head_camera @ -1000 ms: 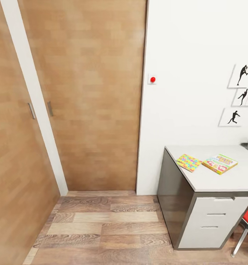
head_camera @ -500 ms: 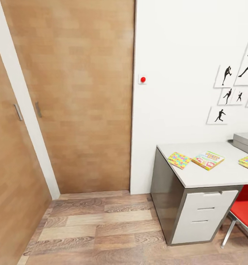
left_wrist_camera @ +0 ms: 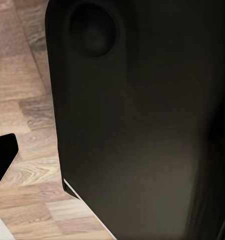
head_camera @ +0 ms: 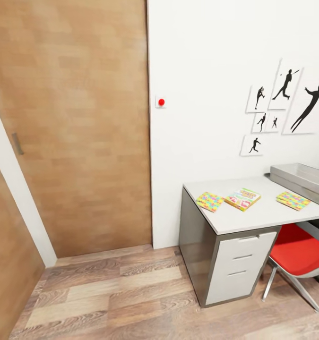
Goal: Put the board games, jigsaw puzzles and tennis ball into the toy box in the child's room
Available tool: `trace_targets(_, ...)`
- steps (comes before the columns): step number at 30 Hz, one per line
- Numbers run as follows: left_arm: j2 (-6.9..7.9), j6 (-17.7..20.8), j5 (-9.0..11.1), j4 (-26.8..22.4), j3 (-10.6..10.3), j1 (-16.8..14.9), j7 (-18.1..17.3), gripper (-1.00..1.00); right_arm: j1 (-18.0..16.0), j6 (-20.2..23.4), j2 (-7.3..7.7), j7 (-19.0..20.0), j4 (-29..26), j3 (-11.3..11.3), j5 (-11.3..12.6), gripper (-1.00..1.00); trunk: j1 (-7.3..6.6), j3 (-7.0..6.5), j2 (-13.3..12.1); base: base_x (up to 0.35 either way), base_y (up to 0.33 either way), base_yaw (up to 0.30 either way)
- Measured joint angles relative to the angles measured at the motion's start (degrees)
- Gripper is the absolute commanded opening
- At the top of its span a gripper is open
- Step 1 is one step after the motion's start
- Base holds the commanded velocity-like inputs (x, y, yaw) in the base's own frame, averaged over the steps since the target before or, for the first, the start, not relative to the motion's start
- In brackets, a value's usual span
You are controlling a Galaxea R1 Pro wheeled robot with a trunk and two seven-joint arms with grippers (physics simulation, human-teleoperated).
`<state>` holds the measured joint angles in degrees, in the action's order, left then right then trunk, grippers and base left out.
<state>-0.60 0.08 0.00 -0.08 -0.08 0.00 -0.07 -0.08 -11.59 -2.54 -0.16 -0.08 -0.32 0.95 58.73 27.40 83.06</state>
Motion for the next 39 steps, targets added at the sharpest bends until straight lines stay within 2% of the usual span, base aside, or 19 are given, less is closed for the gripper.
trace_targets(27, -0.35, -0.1, 0.1, 0.0, 0.3, 0.0, -0.3, 1.0, 0.0, 0.0, 0.0, 0.0, 0.0, 0.0, 0.0, 1.0, 0.0, 0.0, 0.0, 0.0, 0.0, -0.259)
trace_targets(32, -0.31, -1.1, 0.1, 0.0, 0.3, 0.0, -0.5, 1.0, 0.0, 0.0, 0.01, 0.0, 0.0, 0.0, 0.0, 1.0, -1.09, -0.9, -2.0, 0.0, 0.0, -0.199)
trace_targets(39, -0.2, -3.2, 0.0, 0.0, 0.3, 0.0, -0.5, 1.0, 0.0, 0.0, -0.01, -0.1, 0.0, -0.1, 0.1, 1.0, -2.63, -2.15, -4.8, 0.0, 0.0, -0.038)
